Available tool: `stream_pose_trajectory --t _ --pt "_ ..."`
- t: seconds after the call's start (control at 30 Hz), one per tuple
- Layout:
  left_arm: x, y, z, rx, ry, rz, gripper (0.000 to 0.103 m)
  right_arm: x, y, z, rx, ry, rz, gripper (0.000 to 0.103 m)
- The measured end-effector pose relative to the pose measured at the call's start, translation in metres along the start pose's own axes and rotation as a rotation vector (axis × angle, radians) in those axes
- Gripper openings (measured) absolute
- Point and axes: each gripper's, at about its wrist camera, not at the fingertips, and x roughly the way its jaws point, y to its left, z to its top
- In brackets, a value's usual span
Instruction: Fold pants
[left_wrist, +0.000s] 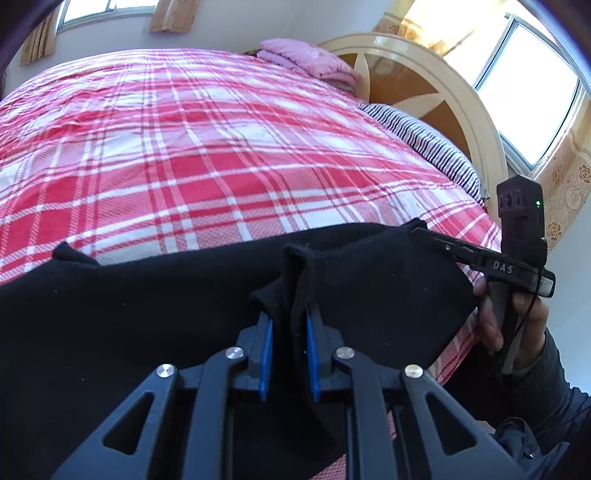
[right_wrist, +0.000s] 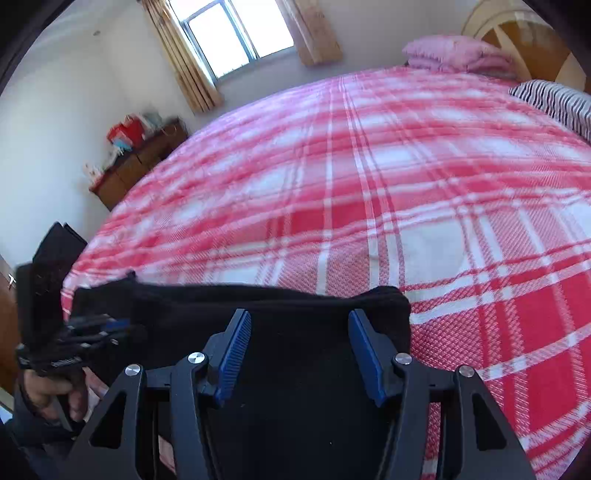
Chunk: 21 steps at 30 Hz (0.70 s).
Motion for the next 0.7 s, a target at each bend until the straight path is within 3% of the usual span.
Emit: stream_pose_trajectory --t 0.17,0.27,0.4,0.53,0.7 --pt "-0.001 0.003 0.0 -0.012 -0.007 -0.014 0.018 -0.034 0.012 -0.001 -0.024 -0.011 0.014 0.057" --pt "-0.005 0.005 -0.002 -0.017 -0.014 -0.016 0.018 -0.048 0.021 -0.018 -0.072 0.072 0.043 0.057" --pt "-0.002 0.006 -0.004 -0.018 -0.013 -0.019 0.019 -0.057 0.026 -0.052 -0.145 0.131 -0.01 0.057" --pt "-0.003 0.003 -0.004 0.005 -0.021 0.009 0.023 -0.057 0.022 -0.06 -0.136 0.093 0.009 0.057" --pt "-0.025 0.006 -0.006 0.05 -0.039 0.097 0.054 -0.076 0.023 -0.049 -0.086 -0.008 0.105 0.057"
